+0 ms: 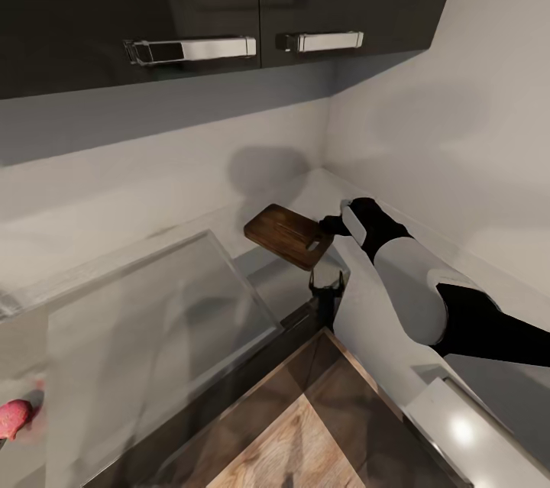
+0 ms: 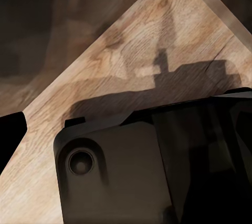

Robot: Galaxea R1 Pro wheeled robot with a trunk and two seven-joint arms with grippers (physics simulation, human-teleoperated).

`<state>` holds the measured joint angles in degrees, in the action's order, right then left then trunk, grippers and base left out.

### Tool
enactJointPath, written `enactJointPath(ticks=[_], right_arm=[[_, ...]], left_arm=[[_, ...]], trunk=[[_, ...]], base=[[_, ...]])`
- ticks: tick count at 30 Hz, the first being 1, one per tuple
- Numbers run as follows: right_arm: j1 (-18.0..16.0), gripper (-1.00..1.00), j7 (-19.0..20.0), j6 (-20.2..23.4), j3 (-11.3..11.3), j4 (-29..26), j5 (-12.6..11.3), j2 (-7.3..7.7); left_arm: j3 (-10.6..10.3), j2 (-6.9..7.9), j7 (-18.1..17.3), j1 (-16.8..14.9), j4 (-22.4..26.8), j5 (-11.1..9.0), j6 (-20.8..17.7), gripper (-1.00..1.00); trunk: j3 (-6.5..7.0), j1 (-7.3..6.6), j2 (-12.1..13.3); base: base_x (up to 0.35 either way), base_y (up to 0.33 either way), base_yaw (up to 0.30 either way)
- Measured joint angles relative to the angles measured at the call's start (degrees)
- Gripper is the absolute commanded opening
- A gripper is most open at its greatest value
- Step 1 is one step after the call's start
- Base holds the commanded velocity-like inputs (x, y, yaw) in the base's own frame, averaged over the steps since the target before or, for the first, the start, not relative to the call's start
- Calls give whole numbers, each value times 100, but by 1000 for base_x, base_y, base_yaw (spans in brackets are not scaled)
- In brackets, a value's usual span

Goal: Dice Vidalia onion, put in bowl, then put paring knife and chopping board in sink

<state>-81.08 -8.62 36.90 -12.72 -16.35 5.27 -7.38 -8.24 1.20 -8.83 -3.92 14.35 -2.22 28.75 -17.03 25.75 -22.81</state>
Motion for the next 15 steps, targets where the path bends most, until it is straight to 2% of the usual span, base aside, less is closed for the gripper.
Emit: enactJointPath(ticks=[15], right_arm=[[0,100,0,0,6,-1,-8,-11]], left_arm=[[0,0,0,0,0,0,0,100]], trunk=[[-91,0,0]], base=[[0,0,0]])
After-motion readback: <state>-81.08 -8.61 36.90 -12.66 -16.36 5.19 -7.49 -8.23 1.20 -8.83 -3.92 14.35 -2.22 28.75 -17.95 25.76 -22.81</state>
